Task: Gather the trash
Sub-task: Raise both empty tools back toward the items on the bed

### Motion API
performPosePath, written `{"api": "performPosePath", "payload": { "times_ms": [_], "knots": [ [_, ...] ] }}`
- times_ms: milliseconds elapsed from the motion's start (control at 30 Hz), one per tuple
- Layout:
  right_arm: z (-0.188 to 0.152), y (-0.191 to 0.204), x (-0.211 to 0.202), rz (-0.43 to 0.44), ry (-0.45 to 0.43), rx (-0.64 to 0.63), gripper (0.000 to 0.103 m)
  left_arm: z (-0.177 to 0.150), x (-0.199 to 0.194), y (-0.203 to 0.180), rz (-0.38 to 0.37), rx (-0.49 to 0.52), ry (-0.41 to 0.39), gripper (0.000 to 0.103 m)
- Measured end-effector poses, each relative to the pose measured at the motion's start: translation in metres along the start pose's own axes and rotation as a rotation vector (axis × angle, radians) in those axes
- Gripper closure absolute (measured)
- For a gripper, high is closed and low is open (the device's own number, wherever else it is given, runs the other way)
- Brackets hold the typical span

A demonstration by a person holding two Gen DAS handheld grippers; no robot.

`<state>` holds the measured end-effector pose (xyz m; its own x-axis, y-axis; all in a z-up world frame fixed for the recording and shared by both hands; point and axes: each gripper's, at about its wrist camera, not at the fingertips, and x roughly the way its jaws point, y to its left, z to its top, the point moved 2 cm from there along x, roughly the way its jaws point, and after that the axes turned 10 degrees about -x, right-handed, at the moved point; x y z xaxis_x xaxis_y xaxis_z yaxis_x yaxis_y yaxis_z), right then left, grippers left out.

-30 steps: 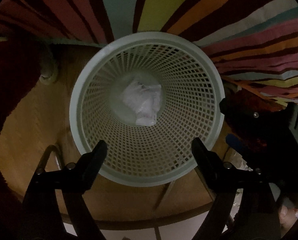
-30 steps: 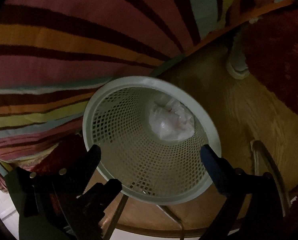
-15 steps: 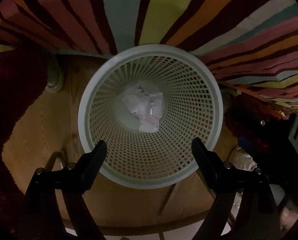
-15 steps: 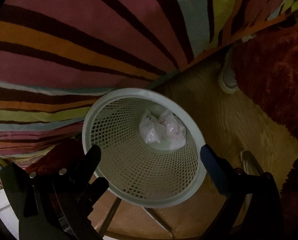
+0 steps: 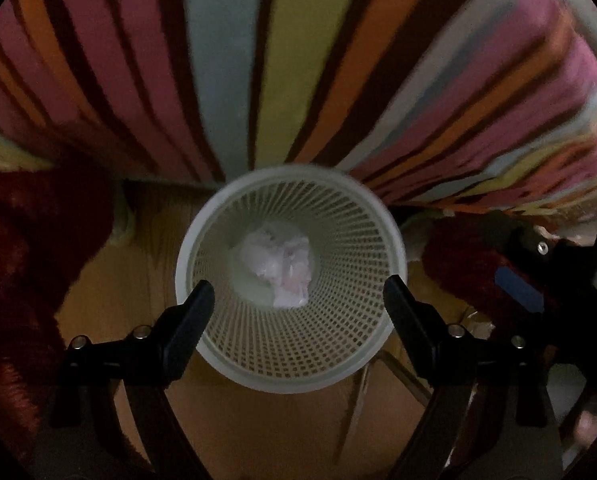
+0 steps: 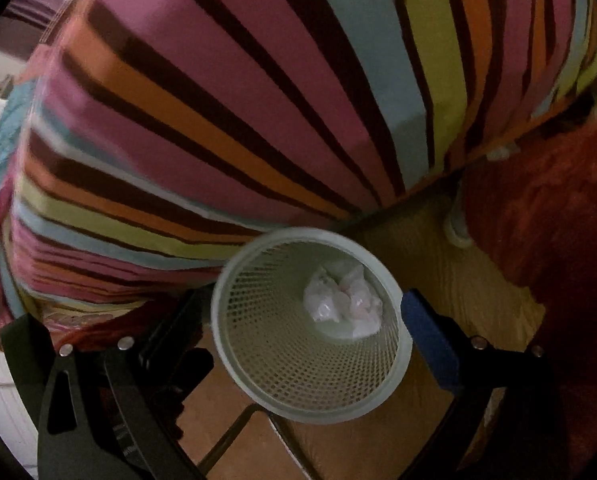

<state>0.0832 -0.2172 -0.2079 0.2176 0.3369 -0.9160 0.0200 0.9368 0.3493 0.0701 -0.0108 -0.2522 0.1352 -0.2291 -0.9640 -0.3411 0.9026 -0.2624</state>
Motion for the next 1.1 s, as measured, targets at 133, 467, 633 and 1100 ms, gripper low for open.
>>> {"api": "performPosePath", "payload": {
  "times_ms": [133, 467, 633, 1100],
  "knots": [
    [0.006, 0.011, -0.037, 0.010, -0.121, -0.064, 0.008, -0.002, -0.033, -0.017, -0.064, 0.088, -0.088, 0.019],
    [0.039, 0.034, -0.130, -0.107, -0.502, -0.256, 0.008, 0.011, -0.137, -0.037, -0.105, 0.326, -0.477, 0.019],
    [0.060, 0.047, -0.150, -0.132, -0.592, -0.343, 0.008, 0.033, -0.181, -0.035, -0.069, 0.357, -0.639, 0.019],
    [0.114, 0.060, -0.155, -0.118, -0.607, -0.401, 0.008, 0.112, -0.206, -0.060, -0.048, 0.487, -0.709, 0.019]
  ]
}}
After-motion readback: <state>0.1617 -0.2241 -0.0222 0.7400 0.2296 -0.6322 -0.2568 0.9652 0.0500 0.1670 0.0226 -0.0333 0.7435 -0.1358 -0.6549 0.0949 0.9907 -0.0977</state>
